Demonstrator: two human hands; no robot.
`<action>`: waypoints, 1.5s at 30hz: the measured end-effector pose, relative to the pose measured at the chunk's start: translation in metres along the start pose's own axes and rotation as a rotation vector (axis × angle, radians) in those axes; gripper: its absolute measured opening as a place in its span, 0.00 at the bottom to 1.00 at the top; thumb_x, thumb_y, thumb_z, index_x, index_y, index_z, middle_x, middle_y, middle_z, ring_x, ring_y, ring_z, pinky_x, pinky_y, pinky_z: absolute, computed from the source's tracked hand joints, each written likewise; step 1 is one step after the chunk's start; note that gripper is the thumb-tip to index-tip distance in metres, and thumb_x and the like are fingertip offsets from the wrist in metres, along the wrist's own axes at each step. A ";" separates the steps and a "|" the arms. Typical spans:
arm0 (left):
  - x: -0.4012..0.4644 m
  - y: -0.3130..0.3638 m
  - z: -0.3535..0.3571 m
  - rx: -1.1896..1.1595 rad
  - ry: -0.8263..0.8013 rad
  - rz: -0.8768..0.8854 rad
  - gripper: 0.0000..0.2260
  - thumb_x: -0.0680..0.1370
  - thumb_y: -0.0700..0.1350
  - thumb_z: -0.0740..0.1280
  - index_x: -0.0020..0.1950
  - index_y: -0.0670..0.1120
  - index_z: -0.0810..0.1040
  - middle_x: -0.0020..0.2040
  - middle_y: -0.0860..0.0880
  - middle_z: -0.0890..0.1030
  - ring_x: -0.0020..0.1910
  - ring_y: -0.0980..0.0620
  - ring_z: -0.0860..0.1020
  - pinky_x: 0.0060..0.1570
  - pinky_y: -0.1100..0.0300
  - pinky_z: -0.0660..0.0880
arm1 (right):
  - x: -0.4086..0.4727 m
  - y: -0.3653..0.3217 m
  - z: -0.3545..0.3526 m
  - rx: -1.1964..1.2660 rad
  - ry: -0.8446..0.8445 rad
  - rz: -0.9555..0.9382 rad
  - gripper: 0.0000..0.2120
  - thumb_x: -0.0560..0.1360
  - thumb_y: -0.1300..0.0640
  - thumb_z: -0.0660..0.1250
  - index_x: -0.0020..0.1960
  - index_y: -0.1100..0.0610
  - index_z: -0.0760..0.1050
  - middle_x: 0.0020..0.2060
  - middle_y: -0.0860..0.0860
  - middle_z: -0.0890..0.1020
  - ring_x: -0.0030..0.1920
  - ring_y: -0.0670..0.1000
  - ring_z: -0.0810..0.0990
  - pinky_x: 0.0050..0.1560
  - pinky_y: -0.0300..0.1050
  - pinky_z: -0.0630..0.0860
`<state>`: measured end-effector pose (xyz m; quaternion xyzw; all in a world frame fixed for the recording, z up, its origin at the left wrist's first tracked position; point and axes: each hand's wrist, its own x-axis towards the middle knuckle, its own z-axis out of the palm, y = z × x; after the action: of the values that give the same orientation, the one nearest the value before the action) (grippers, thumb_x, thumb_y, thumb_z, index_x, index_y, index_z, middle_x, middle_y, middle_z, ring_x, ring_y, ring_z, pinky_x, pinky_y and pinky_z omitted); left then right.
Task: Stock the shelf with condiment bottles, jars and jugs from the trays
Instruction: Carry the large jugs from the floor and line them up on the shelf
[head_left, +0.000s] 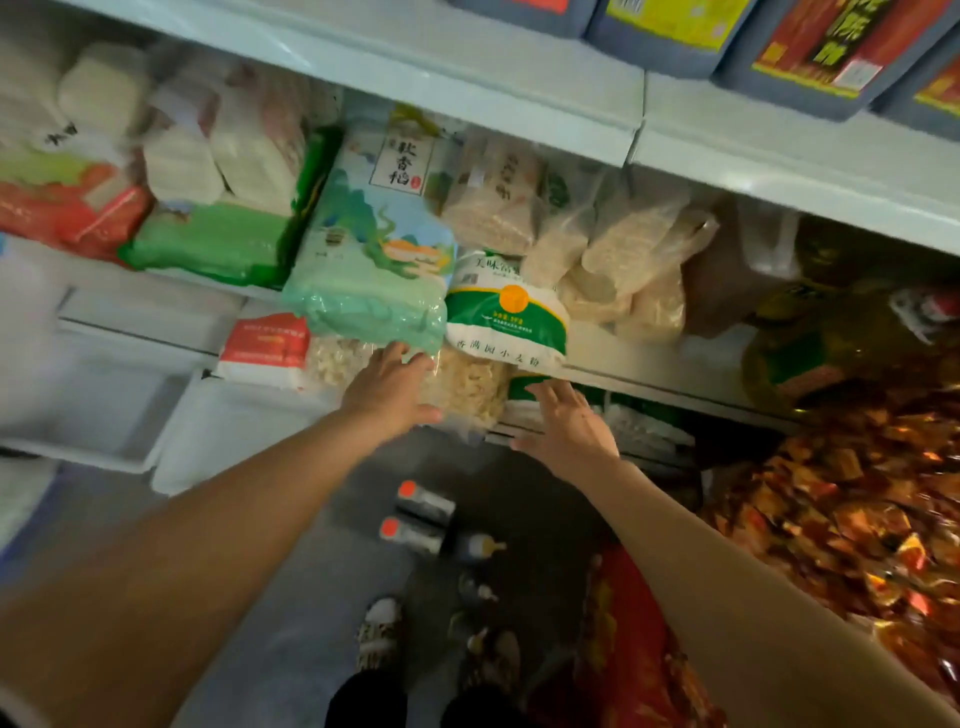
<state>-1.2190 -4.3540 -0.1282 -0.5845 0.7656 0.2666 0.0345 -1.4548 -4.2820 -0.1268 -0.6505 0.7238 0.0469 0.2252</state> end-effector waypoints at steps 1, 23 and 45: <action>-0.001 -0.005 0.019 -0.022 -0.031 -0.020 0.31 0.71 0.58 0.75 0.71 0.53 0.70 0.72 0.46 0.64 0.72 0.43 0.63 0.66 0.47 0.69 | 0.000 0.008 0.018 0.013 -0.027 0.005 0.38 0.73 0.40 0.71 0.77 0.52 0.60 0.73 0.52 0.65 0.73 0.56 0.65 0.68 0.53 0.70; 0.018 -0.211 0.448 -0.701 -0.274 -0.662 0.33 0.72 0.49 0.77 0.74 0.51 0.68 0.61 0.48 0.75 0.58 0.51 0.75 0.54 0.58 0.73 | 0.082 0.062 0.469 0.537 -0.363 0.203 0.22 0.78 0.42 0.67 0.68 0.48 0.73 0.70 0.49 0.71 0.71 0.50 0.67 0.62 0.38 0.62; 0.114 -0.302 0.588 -0.787 -0.344 -0.111 0.57 0.62 0.53 0.83 0.82 0.51 0.50 0.75 0.56 0.69 0.73 0.60 0.67 0.74 0.55 0.65 | 0.109 0.049 0.643 0.886 0.058 0.240 0.14 0.70 0.52 0.78 0.51 0.49 0.77 0.72 0.52 0.62 0.70 0.50 0.68 0.67 0.45 0.72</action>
<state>-1.1314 -4.2428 -0.7838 -0.5405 0.5560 0.6294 -0.0497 -1.3376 -4.1428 -0.7550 -0.4042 0.7503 -0.2597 0.4542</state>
